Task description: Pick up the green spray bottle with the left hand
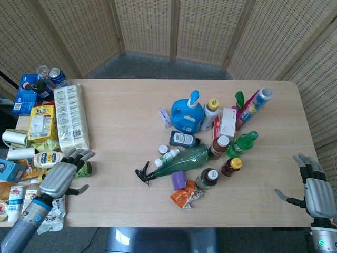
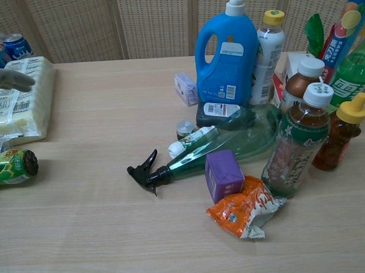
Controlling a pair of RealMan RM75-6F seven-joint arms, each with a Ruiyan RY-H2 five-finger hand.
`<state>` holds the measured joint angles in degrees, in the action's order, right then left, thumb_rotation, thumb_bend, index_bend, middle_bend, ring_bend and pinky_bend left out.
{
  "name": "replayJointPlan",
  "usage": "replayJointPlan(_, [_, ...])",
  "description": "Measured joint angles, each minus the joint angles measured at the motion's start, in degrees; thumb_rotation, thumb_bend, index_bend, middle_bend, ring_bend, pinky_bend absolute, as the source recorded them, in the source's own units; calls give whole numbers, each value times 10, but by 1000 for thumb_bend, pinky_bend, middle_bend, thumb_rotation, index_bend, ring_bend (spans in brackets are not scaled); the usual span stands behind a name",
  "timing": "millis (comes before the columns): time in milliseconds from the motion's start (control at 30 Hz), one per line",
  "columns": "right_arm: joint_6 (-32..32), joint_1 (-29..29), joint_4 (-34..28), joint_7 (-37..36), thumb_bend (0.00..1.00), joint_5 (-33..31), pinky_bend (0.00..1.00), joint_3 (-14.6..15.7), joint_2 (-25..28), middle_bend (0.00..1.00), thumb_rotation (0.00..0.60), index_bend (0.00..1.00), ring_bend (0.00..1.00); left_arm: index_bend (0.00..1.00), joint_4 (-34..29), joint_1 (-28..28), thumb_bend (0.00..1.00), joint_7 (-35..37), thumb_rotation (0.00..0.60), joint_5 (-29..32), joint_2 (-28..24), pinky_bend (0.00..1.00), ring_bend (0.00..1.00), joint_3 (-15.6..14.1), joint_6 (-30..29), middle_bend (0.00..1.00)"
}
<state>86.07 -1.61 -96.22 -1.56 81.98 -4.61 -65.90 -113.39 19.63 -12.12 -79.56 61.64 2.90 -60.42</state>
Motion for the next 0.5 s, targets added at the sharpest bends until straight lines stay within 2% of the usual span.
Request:
replayJointPlan(133, [4, 5, 3, -6, 37, -2, 0, 0, 1, 0, 491, 0, 0, 66, -4, 53, 297, 1, 600, 38, 20, 0, 142, 9, 77, 175])
replayJointPlan(267, [7, 9, 8, -13, 35, -4, 0, 1, 1, 0, 493, 0, 0, 63, 4, 109, 298, 15, 600, 89, 65, 0, 151, 23, 148, 184])
replayJointPlan(500, [12, 18, 19, -26, 37, -11, 0, 0, 3, 0, 490, 0, 0, 8, 49, 180, 296, 42, 600, 168, 148, 0, 163, 39, 218, 194])
